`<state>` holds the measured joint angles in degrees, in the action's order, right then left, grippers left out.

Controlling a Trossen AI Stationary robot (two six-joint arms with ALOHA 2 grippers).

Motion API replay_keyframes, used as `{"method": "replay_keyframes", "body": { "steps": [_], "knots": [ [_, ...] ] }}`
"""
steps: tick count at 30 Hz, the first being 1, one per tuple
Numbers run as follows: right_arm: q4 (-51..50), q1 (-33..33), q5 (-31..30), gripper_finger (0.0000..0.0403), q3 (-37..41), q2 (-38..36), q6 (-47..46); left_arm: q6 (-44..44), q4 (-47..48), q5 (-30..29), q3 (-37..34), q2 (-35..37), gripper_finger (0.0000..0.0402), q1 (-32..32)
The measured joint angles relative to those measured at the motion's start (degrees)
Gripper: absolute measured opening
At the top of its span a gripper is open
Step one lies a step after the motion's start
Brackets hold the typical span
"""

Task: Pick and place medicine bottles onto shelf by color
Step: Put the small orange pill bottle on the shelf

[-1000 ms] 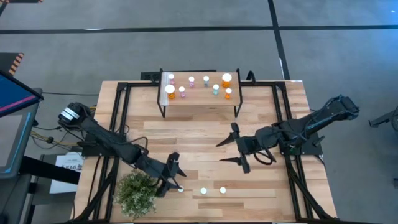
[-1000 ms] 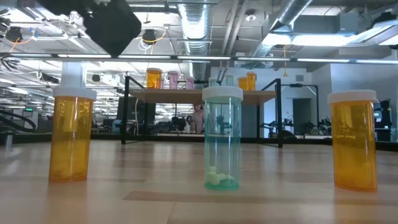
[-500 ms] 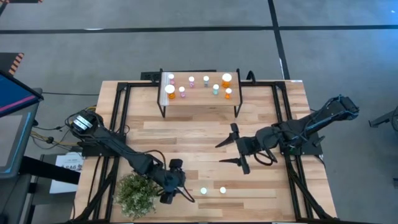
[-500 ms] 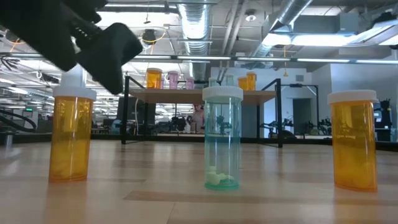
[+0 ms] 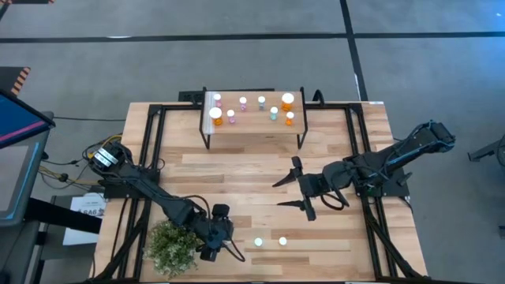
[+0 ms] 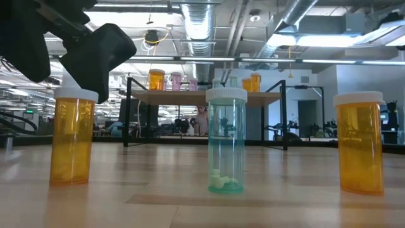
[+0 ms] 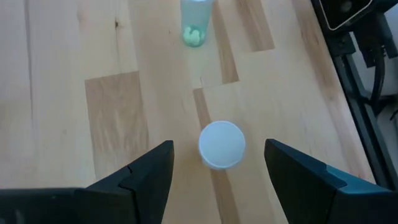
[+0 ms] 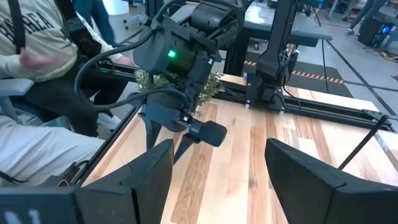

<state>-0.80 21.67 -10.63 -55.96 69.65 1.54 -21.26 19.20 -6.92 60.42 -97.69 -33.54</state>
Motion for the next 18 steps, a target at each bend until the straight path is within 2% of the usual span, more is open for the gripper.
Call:
{"method": "replay_keyframes", "body": {
  "steps": [13, 18],
  "knots": [
    [0.41, -0.06, 0.0, 0.0276, 0.0, 0.0, -0.02, 0.24, 0.28, -1.28, -0.04, 0.0, 0.0238, 0.02],
    [0.42, -0.06, 0.0, 0.0276, 0.0, 0.0, -0.02, 1.03, -1.39, -1.07, -0.09, -2.41, 0.0238, -0.11]
  ]
}}
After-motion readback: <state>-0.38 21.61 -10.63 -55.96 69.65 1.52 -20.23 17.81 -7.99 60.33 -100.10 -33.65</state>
